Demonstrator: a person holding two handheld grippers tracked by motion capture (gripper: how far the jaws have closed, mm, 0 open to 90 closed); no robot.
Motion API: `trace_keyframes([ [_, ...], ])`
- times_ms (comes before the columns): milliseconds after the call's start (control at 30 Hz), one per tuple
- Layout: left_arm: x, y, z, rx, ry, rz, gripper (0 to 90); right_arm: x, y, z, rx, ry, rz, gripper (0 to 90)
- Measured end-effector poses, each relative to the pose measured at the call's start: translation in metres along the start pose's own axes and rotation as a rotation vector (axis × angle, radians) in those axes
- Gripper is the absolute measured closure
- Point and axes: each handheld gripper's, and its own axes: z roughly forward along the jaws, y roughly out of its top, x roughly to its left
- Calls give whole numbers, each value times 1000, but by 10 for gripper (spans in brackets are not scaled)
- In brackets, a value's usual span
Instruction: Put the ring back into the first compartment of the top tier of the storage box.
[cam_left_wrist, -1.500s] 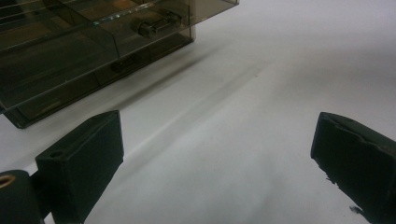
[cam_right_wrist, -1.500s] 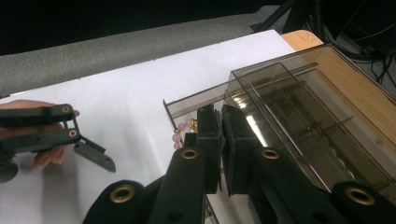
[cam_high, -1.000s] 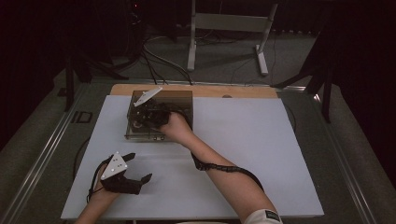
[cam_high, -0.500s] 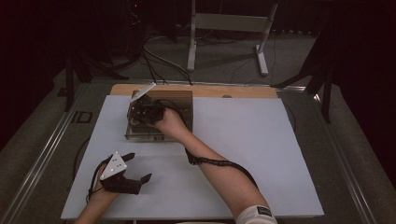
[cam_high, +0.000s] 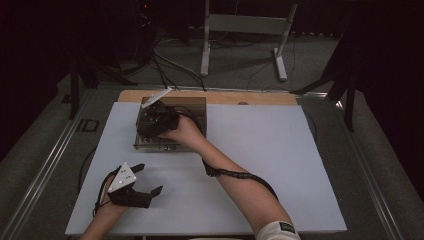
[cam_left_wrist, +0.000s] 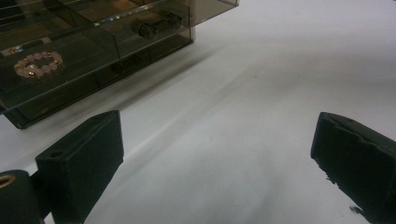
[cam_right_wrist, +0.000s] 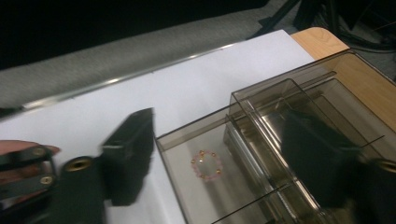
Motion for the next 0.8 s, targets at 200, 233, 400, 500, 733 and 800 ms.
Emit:
trace_keyframes([
  [200,0,0,0,3,2,2,42,-4,-3,-15,-31,12,20,111],
  [233,0,0,0,5,2,2,42,-6,-4,-17,-37,22,20,86],
  [400,0,0,0,3,3,2,42,-10,-13,-26,-33,24,8,30],
  [500,0,0,1,6,0,5,42,-12,-19,-32,-28,20,7,29],
  [733,-1,0,1,6,-3,4,42,-16,-35,-51,-62,-15,0,30],
  [800,-1,0,1,8,-5,5,42,-18,-39,-58,-69,-28,4,29],
])
